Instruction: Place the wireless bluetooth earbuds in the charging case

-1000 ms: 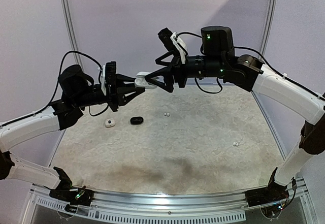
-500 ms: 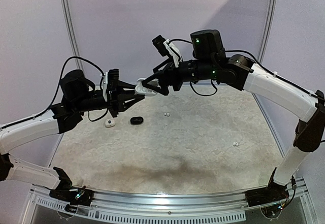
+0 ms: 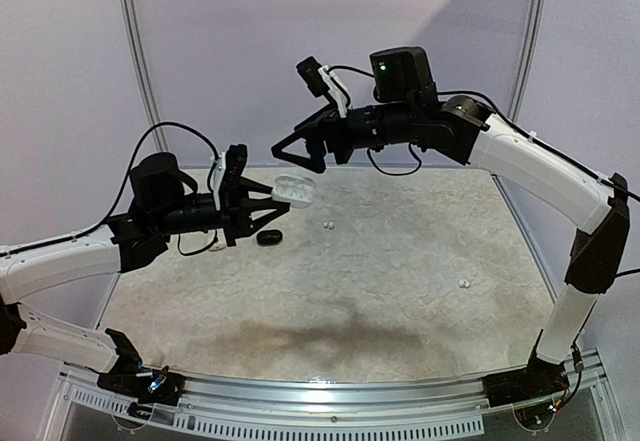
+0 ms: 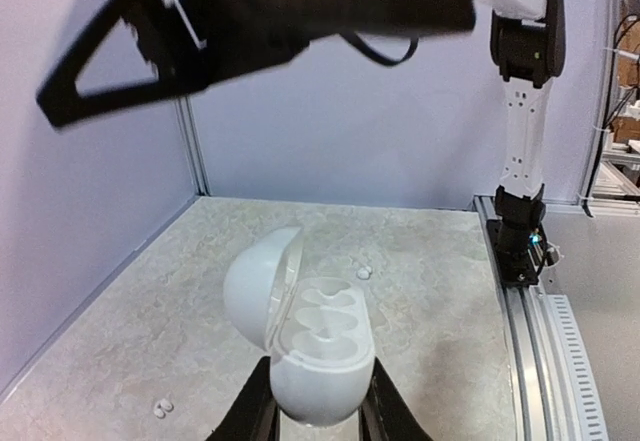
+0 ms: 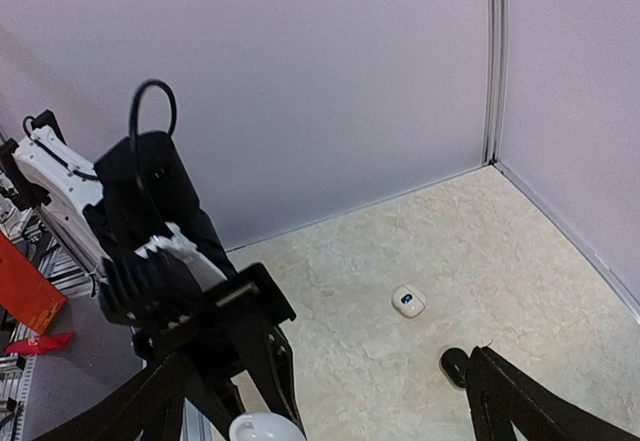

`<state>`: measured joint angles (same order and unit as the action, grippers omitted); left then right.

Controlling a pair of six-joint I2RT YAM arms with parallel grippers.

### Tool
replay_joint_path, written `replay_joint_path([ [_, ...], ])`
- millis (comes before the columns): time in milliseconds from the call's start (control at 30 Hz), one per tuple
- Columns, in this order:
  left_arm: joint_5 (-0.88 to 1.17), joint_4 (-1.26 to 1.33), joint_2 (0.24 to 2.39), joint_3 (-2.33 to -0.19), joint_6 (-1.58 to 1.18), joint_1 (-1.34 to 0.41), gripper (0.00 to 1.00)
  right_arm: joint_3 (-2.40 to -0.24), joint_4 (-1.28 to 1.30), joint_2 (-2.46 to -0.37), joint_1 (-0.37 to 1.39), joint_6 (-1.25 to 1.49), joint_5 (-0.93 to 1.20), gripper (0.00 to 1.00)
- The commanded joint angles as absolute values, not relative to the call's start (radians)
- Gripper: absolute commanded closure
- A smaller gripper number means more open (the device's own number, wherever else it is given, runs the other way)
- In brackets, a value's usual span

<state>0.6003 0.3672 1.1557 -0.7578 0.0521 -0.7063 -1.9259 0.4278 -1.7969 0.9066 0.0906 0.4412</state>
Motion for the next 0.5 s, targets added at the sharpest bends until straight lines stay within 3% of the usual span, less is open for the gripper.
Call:
replay_joint_path([
  [0,0.554,0.337,1.172,-0.740,0.025,-0.721,1.00,-1.971,0.379,-1.793,0.887,0.116,0.470,0.01],
  [167,0.532,0.332,1.159,-0.729,0.029,-0.719,1.00,-1.928,0.505,-1.714,0.791,0.214,0.201,0.01],
  [367,0.529,0.341,1.140,-0.710,0.040,-0.718,1.00,-1.730,0.951,-1.666,0.606,0.306,-0.148,0.01],
  [467,0.531,0.341,1.136,-0.704,0.044,-0.716,1.00,-1.565,1.013,-1.673,0.533,0.302,-0.190,0.10],
])
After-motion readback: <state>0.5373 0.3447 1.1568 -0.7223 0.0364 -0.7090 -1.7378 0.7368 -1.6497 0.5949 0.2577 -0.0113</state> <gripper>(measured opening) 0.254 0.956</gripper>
